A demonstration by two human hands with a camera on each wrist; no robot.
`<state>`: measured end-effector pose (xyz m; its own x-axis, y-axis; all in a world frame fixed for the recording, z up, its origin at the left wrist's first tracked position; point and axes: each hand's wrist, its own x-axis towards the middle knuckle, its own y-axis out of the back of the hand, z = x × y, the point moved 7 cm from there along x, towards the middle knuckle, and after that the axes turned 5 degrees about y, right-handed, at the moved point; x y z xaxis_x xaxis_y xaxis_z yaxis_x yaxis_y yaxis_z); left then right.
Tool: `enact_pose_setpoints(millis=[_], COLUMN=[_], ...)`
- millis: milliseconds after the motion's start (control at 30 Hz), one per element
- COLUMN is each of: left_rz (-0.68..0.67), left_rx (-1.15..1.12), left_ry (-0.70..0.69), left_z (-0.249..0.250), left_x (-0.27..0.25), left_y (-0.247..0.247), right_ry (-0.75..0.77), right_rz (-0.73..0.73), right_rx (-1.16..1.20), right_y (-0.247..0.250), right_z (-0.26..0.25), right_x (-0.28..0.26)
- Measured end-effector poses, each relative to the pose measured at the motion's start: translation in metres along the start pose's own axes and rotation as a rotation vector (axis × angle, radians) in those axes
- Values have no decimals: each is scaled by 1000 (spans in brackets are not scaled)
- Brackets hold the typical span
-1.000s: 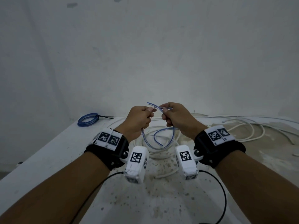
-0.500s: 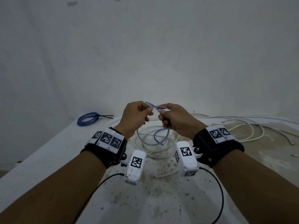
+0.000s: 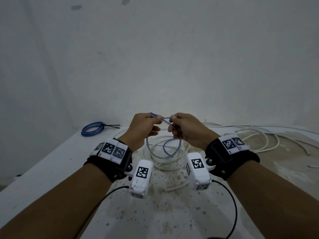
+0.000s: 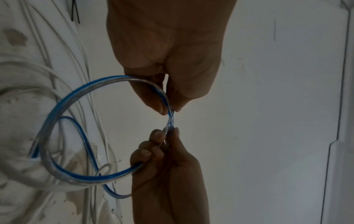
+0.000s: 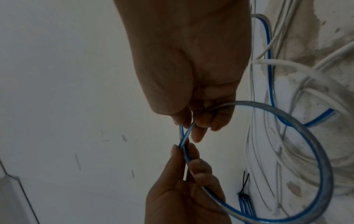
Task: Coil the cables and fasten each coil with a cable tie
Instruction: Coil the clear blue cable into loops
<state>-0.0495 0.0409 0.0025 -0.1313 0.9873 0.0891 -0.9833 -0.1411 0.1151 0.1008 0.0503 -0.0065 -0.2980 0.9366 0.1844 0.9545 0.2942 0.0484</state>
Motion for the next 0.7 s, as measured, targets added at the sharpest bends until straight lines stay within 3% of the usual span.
enact_pose_setpoints(millis=[200, 500, 700], left_rz=[20, 13, 38], left_rx=[-101, 107, 125], left_ry=[29, -16, -49], left_z=[1, 3, 3], left_x=[0, 3, 3], left_y=[4, 5, 8], right_ry=[-26, -23, 1], right_rz=[-4, 39, -6], right_rx=[60, 16, -121], right_y=[-1, 2, 0], right_z=[1, -2, -4], right_x=[0, -1, -2])
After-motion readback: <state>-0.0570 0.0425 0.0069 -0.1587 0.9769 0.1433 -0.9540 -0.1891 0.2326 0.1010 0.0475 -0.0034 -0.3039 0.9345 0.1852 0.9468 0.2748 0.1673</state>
